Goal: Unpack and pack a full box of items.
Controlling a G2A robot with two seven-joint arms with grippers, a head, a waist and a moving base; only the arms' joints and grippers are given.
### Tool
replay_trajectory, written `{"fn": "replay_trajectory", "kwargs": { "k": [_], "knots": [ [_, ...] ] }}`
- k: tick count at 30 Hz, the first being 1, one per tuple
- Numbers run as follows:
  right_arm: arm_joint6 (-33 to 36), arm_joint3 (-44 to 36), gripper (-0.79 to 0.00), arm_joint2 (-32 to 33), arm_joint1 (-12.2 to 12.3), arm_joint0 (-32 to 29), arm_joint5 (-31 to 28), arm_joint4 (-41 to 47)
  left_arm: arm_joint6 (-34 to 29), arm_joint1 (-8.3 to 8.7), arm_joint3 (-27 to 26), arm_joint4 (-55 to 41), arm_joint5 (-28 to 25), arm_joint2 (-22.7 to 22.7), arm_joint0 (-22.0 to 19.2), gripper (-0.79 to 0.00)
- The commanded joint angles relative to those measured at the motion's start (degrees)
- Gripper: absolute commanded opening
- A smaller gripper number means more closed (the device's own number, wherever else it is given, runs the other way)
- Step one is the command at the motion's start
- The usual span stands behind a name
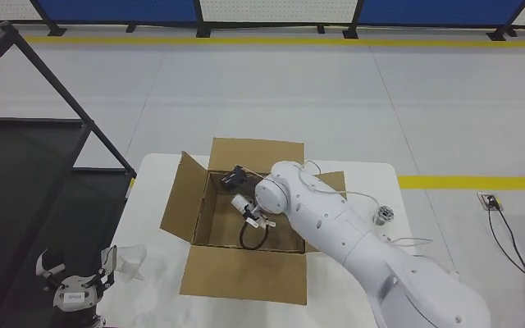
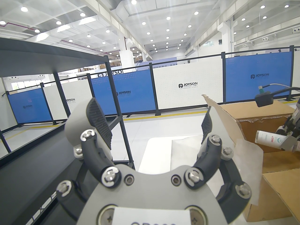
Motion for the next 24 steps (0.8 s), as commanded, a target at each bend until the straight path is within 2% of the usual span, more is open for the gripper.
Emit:
{"fn": "replay_trajectory", "kwargs": {
  "k": [1,4,10,11,12,14,15,17,19,24],
  "knots": [
    [-0.08,4.98,-0.785,-0.5,-2.07,0.07,0.52,-0.05,0.0,0.0,0.0,0.0,0.0,0.0,0.0,0.0],
    [-0.42,9.1,-0.785,-0.87,-4.11,-0.02,1.48,-0.21,0.0,0.0,0.0,0.0,0.0,0.0,0.0,0.0],
    [-0.42,9.1,-0.785,-0.87,-4.11,-0.02,1.48,-0.21,0.0,0.0,0.0,0.0,0.0,0.0,0.0,0.0],
    [-0.42,9.1,-0.748,-0.87,-4.11,-0.02,1.48,-0.21,0.0,0.0,0.0,0.0,0.0,0.0,0.0,0.0],
    [-0.42,9.1,-0.511,-0.87,-4.11,-0.02,1.48,-0.21,0.0,0.0,0.0,0.0,0.0,0.0,0.0,0.0],
    [-0.42,9.1,-0.416,-0.87,-4.11,-0.02,1.48,-0.21,0.0,0.0,0.0,0.0,0.0,0.0,0.0,0.0],
    [-0.42,9.1,-0.308,-0.87,-4.11,-0.02,1.48,-0.21,0.0,0.0,0.0,0.0,0.0,0.0,0.0,0.0],
    [-0.42,9.1,-0.228,-0.87,-4.11,-0.02,1.48,-0.21,0.0,0.0,0.0,0.0,0.0,0.0,0.0,0.0],
    [-0.42,9.1,0.0,-0.87,-4.11,-0.02,1.48,-0.21,0.0,0.0,0.0,0.0,0.0,0.0,0.0,0.0],
    [-0.42,9.1,0.0,-0.87,-4.11,-0.02,1.48,-0.21,0.0,0.0,0.0,0.0,0.0,0.0,0.0,0.0]
  ]
}}
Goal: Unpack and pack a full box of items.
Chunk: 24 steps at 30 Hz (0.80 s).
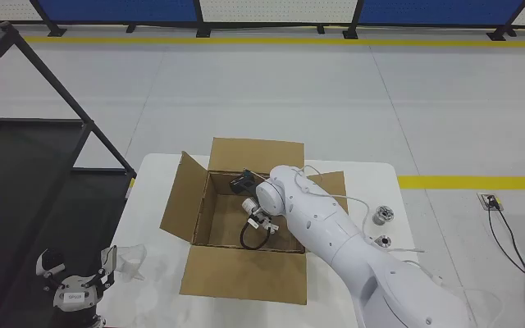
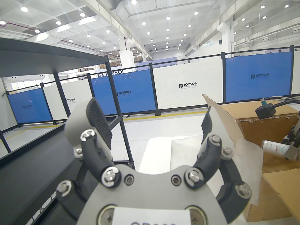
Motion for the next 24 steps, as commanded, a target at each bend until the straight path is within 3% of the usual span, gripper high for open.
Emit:
{"fn": "replay_trajectory", "kwargs": {
  "k": [1,11,15,20,24],
  "knots": [
    [0.01,-0.34,0.0,0.02,0.11,0.0,-0.04,0.01,0.0,0.0,0.0,0.0,0.0,0.0,0.0,0.0],
    [0.01,-0.34,0.0,0.02,0.11,0.0,-0.04,0.01,0.0,0.0,0.0,0.0,0.0,0.0,0.0,0.0],
    [-3.14,-1.83,0.0,0.57,0.68,-0.74,-1.17,-1.13,0.0,0.0,0.0,0.0,0.0,0.0,0.0,0.0],
    [-6.93,-6.92,0.0,2.32,2.32,-1.18,-0.92,-2.41,0.0,0.0,0.0,0.0,0.0,0.0,0.0,0.0],
    [-9.47,-14.05,0.0,4.8,5.11,-1.93,-0.14,-4.16,0.0,0.0,0.0,0.0,0.0,0.0,0.0,0.0]
  ]
}}
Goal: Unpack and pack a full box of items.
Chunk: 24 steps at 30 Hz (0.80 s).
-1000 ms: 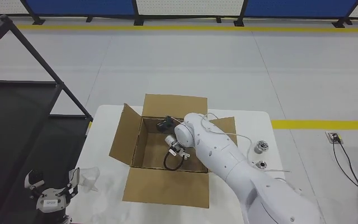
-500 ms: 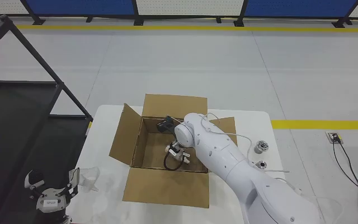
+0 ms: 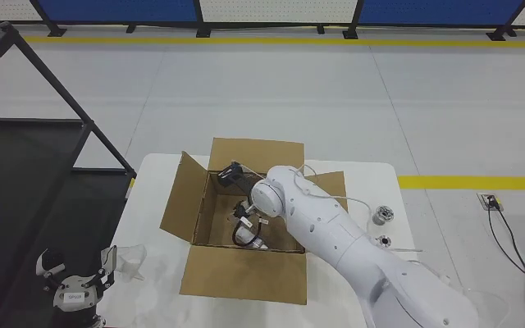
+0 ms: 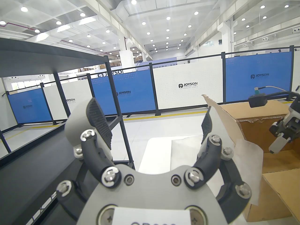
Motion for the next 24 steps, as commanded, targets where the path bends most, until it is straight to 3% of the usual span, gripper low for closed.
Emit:
{"fn": "replay_trajectory", "kwargs": {
  "k": [1,4,7,13,18,24],
  "knots": [
    [-1.09,-5.05,0.0,1.66,1.89,-0.71,0.65,-1.1,0.0,0.0,0.0,0.0,0.0,0.0,0.0,0.0],
    [-2.0,-15.62,0.0,5.54,6.08,-3.26,2.53,-4.26,0.0,0.0,0.0,0.0,0.0,0.0,0.0,0.0],
    [1.15,-31.78,0.0,11.85,11.92,-9.06,5.97,-10.55,0.0,0.0,0.0,0.0,0.0,0.0,0.0,0.0],
    [18.12,-73.65,0.0,32.55,23.17,-32.29,13.47,-31.42,0.0,0.0,0.0,0.0,0.0,0.0,0.0,0.0],
    [22.9,-93.71,0.0,46.71,27.02,-50.62,11.75,-41.24,0.0,0.0,0.0,0.0,0.0,0.0,0.0,0.0],
    [23.29,-101.31,0.0,59.83,28.49,-63.66,12.91,-43.67,0.0,0.0,0.0,0.0,0.0,0.0,0.0,0.0]
  ]
}}
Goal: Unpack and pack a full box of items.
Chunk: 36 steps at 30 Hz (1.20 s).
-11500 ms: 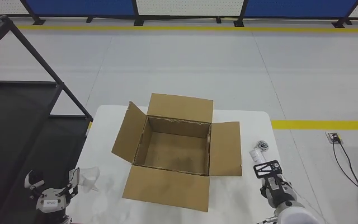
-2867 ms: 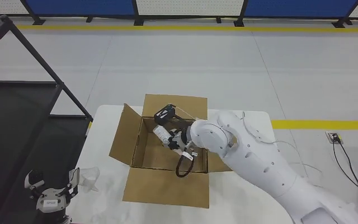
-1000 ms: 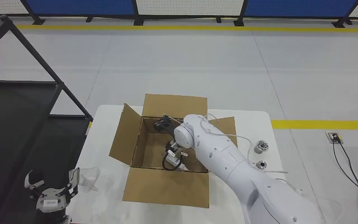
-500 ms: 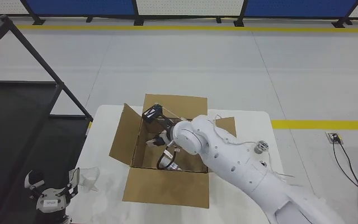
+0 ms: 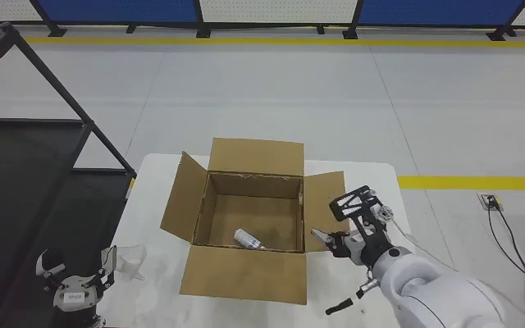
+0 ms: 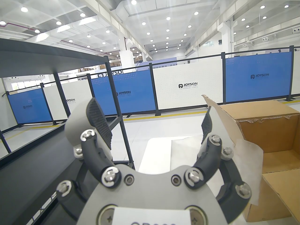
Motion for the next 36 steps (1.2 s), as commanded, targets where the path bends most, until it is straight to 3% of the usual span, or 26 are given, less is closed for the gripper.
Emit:
{"fn": "replay_trajectory", "kwargs": {
  "k": [1,4,9,18,24,35,36],
  "knots": [
    [0.16,0.02,0.0,4.08,0.24,-3.17,0.22,0.13,0.0,0.0,0.0,0.0,0.0,0.0,0.0,0.0],
    [2.58,2.09,0.0,8.95,0.47,-6.19,3.01,-0.96,0.0,0.0,0.0,0.0,0.0,0.0,0.0,0.0],
    [6.37,10.51,0.0,12.8,0.52,-5.9,7.31,-1.38,0.0,0.0,0.0,0.0,0.0,0.0,0.0,0.0],
    [9.48,33.05,0.0,11.82,0.27,2.83,9.99,0.51,0.0,0.0,0.0,0.0,0.0,0.0,0.0,0.0],
    [5.94,45.43,0.0,9.77,-0.16,8.67,9.35,3.53,0.0,0.0,0.0,0.0,0.0,0.0,0.0,0.0],
    [-0.52,57.38,0.0,9.03,-0.56,13.27,11.21,6.36,0.0,0.0,0.0,0.0,0.0,0.0,0.0,0.0],
    [-1.01,58.03,-0.065,8.98,-0.59,13.52,10.94,6.89,0.0,0.0,0.0,0.0,0.0,0.0,0.0,0.0]
  ]
}}
